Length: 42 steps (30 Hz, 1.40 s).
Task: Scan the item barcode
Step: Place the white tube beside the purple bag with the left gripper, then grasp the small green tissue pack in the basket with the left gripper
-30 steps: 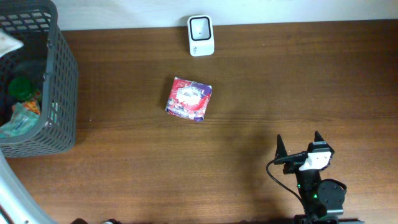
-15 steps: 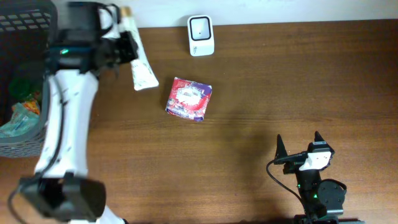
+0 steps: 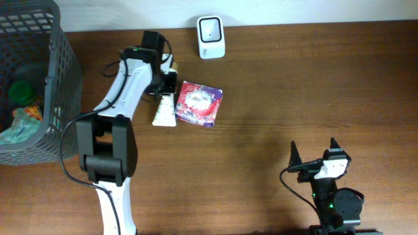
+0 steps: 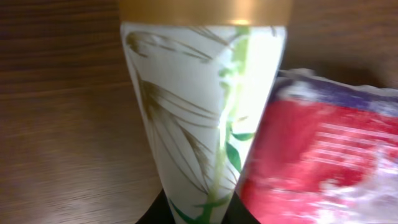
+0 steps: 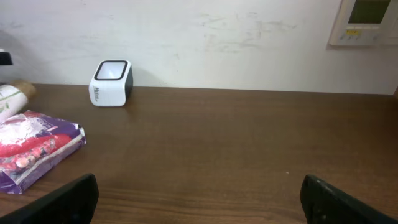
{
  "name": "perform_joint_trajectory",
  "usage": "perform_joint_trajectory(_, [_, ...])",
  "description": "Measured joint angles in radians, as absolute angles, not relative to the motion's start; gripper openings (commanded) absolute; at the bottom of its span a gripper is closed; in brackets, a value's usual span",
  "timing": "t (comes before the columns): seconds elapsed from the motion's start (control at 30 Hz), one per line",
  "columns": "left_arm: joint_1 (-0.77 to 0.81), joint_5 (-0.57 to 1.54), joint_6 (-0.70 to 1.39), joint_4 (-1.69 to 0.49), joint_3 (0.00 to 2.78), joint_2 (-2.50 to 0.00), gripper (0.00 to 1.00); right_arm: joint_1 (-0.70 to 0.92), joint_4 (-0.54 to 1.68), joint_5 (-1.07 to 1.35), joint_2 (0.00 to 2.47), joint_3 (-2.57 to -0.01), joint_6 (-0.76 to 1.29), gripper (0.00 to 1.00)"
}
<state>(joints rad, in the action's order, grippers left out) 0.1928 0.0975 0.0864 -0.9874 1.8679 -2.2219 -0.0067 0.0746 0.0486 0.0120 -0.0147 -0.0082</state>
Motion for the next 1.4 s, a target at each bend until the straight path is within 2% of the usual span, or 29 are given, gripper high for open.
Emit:
perform_joint_trajectory(0.13, [0.244,0.109,0.091,-0.995,1.868,-2.222,0.17,-0.007,0.075,0.049,0.012,-0.015,-0.007,0.99])
perform_joint_trajectory(0.33, [0.269,0.110,0.094,-1.021,1.887,-2.222,0.22,-0.007,0.075,0.049,0.012,-0.015,-0.007,0.99])
perform_joint_trajectory(0.37, [0.264,0.105,0.094,-1.061,1.932,-2.228,0.28,-0.007,0.075,0.049,0.012,-0.015,-0.007,0.99])
perform_joint_trajectory(0.4, [0.256,0.102,0.094,-1.090,1.993,-2.231,0.43,-0.007,0.075,0.049,0.012,-0.015,-0.007,0.99])
perform_joint_trajectory(0.43, [0.242,0.101,0.097,-1.147,2.096,-2.236,0.61,-0.007,0.075,0.049,0.012,-0.015,-0.007,0.99])
perform_joint_trajectory(0.47, [0.228,0.099,0.099,-1.190,2.187,-2.239,0.92,-0.007,0.075,0.049,0.012,-0.015,-0.007,0.99])
perform_joint_trajectory(0.5, [0.192,0.094,0.099,-1.229,2.356,-2.241,0.95,-0.007,0.075,0.049,0.012,-0.015,-0.007,0.99])
perform_joint_trajectory(0.6, [0.087,0.060,0.098,-1.276,2.713,-2.230,0.96,-0.007,0.075,0.049,0.012,-0.015,-0.008,0.99])
perform_joint_trajectory(0.7, [-0.045,0.043,0.097,-1.283,2.959,-2.220,0.96,-0.007,0.075,0.049,0.012,-0.015,-0.007,0.99])
perform_joint_trajectory(0.73, [-0.108,0.039,0.097,-1.284,3.004,-2.213,0.92,-0.007,0.075,0.049,0.012,-0.015,-0.008,0.99])
perform_joint_trajectory(0.77, [-0.162,0.039,0.097,-1.296,3.021,-2.209,0.84,-0.007,0.075,0.049,0.012,-0.015,-0.007,0.99])
perform_joint_trajectory(0.8, [-0.260,0.027,0.097,-1.339,3.021,-2.208,0.84,-0.007,0.075,0.049,0.012,-0.015,-0.007,0.99])
perform_joint_trajectory(0.97, [-0.477,-0.043,0.088,-1.386,2.849,-2.208,0.84,-0.007,0.075,0.049,0.012,-0.015,-0.008,0.99])
perform_joint_trajectory(1.03, [-0.530,-0.040,0.058,-1.385,2.717,-2.210,0.78,-0.007,0.075,0.049,0.012,-0.015,-0.007,0.99])
perform_joint_trajectory(1.1, [-0.566,-0.034,0.033,-1.356,2.561,-2.213,0.71,-0.007,0.075,0.049,0.012,-0.015,-0.007,0.99])
perform_joint_trajectory(1.4, [-0.581,0.004,-0.057,-1.244,2.114,-2.218,0.69,-0.007,0.075,0.049,0.012,-0.015,-0.007,0.99])
